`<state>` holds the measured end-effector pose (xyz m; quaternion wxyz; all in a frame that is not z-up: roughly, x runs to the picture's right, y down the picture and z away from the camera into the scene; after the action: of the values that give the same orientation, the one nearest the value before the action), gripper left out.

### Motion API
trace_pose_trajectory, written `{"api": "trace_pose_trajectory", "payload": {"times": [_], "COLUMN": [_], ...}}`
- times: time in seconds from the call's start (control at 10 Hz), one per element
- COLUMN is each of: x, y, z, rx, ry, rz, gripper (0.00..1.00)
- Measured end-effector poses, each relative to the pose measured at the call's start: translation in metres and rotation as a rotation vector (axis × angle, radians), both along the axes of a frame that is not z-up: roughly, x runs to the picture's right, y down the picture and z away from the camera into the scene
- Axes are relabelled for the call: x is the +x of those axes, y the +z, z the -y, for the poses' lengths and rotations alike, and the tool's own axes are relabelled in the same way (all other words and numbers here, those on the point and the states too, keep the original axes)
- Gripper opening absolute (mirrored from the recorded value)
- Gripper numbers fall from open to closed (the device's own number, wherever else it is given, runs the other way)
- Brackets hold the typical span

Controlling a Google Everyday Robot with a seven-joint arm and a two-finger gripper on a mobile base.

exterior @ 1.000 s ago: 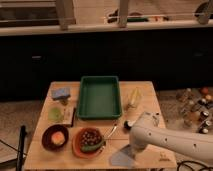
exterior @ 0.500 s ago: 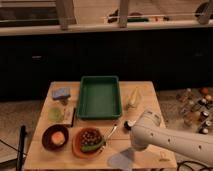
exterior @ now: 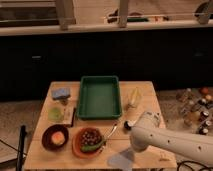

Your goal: Place towel in tray

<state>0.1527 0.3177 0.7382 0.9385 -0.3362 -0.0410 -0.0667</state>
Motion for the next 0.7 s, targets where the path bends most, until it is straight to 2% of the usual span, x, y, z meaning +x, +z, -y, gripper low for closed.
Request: {"api": "trace_pose_trajectory", "payload": {"times": [0.1,0.2,0.4,0.7], "x": [-0.004,-0.002,-0.009,-0.017], "y": [0.011,0.013,0.007,-0.024], "z": [-0.01,-0.013,-0.011,0.01], "rx": [0.001,0.006,0.015,0.034], "ry": [0.001,-0.005,-0.036,-0.088], "rz": [0.018,0.031,0.089,0.171], "gripper": [0.71,0.77,0.8,0.8]}}
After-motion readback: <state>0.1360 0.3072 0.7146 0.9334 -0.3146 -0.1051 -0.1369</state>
